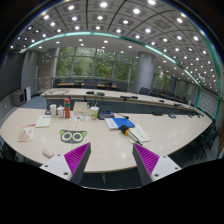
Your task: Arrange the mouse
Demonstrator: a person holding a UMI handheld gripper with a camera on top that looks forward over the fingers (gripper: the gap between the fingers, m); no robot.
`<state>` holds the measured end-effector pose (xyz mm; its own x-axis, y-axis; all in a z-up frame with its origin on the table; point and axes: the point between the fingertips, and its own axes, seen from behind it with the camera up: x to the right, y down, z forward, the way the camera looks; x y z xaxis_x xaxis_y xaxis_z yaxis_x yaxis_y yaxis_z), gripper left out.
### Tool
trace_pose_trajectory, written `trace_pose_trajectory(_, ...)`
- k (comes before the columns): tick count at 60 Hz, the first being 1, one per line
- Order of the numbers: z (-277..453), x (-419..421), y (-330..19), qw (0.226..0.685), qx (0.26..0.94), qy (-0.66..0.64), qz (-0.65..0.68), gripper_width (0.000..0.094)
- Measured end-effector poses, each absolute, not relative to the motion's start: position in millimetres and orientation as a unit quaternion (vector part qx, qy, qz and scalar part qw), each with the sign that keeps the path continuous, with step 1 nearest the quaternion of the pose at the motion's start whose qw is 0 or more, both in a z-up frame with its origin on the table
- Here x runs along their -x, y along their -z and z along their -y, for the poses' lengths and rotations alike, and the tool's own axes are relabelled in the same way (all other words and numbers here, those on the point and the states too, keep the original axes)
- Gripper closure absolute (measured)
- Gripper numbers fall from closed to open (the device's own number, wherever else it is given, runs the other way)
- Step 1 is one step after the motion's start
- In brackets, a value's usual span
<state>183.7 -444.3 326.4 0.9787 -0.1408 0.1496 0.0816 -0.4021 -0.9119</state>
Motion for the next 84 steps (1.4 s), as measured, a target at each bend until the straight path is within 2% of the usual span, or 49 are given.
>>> trace_pose_trajectory(9, 452.4, -177.5, -293.6, 0.524, 0.845, 0.099, -0.02, 0.0087)
trace_pose_trajectory(22, 457.8, -146.3, -203.2, 0.489, 0.868, 0.09, -0.017, 0.0084)
trace_pose_trajectory(32, 453.8, -73.4, -128.9, 0.471, 0.881, 0.042, -0.008, 0.0084)
trace_pose_trajectory(40, 432.9, 6.9, -85.4, 0.469, 0.883, -0.002, 0.004, 0.0086)
trace_pose_trajectory(56, 356.9, 129.1, -33.6, 0.47, 0.882, -0.015, 0.044, 0.0085)
trace_pose_trajectory(71, 299.8, 160.3, 2.1, 0.455, 0.889, 0.007, 0.056, 0.0086)
trace_pose_trajectory(84, 251.3, 161.0, 4.7, 0.455, 0.888, 0.025, 0.057, 0.0088)
